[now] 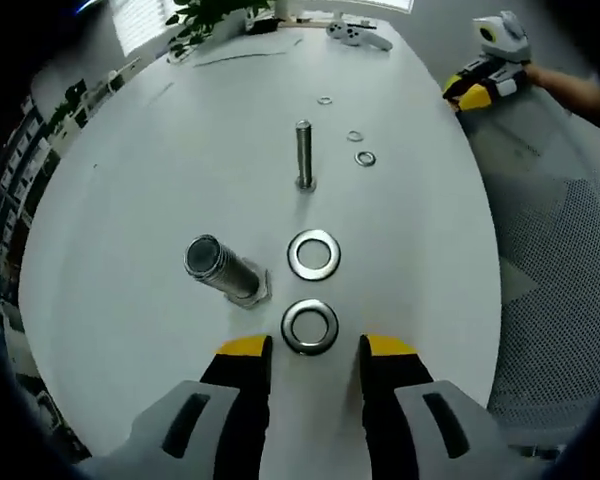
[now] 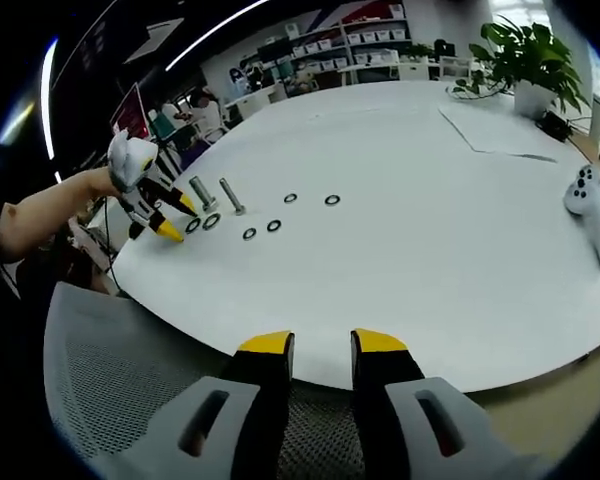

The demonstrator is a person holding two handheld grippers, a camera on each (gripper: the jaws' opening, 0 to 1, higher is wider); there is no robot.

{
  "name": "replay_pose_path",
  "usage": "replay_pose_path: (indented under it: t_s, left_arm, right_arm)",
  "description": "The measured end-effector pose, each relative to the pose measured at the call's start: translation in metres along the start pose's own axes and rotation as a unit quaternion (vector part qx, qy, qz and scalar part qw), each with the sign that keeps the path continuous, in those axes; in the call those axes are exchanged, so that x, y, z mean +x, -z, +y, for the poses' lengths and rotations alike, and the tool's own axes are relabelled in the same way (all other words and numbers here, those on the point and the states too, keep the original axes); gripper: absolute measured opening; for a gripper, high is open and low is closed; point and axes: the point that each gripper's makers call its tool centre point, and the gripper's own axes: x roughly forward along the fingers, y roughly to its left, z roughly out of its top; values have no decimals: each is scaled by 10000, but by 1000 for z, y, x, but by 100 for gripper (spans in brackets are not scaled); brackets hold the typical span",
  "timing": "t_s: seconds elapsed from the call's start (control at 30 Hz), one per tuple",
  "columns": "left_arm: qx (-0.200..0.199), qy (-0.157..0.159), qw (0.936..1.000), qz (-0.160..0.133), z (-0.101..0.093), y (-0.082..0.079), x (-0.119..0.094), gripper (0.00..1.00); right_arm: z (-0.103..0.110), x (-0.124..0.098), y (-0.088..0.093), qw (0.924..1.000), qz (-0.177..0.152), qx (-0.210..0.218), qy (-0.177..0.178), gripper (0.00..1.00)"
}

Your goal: Place the washer onto the threaded stud by aligning its center hole with the stud, sliding it down to the base, and recovering from edge contact or off-axis alignment until the washer reaches the visible bottom stop.

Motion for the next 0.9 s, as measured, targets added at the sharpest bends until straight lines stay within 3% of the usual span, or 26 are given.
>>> replay_pose_path:
  t_s: [0.5, 0.77, 0.9]
  left_arm:
    - [285, 69, 9970, 710, -1, -2, 3, 33]
    - [558, 143, 9948, 840, -5, -3, 3, 28]
    - [267, 48, 9970, 728, -2, -6, 4, 21]
  right_arm:
    - [-1, 0, 3, 9999, 87, -17, 72, 25]
    - [-3, 1, 10, 9994, 299, -6, 155, 25]
    - [-3, 1, 8, 9997, 232, 29, 116, 25]
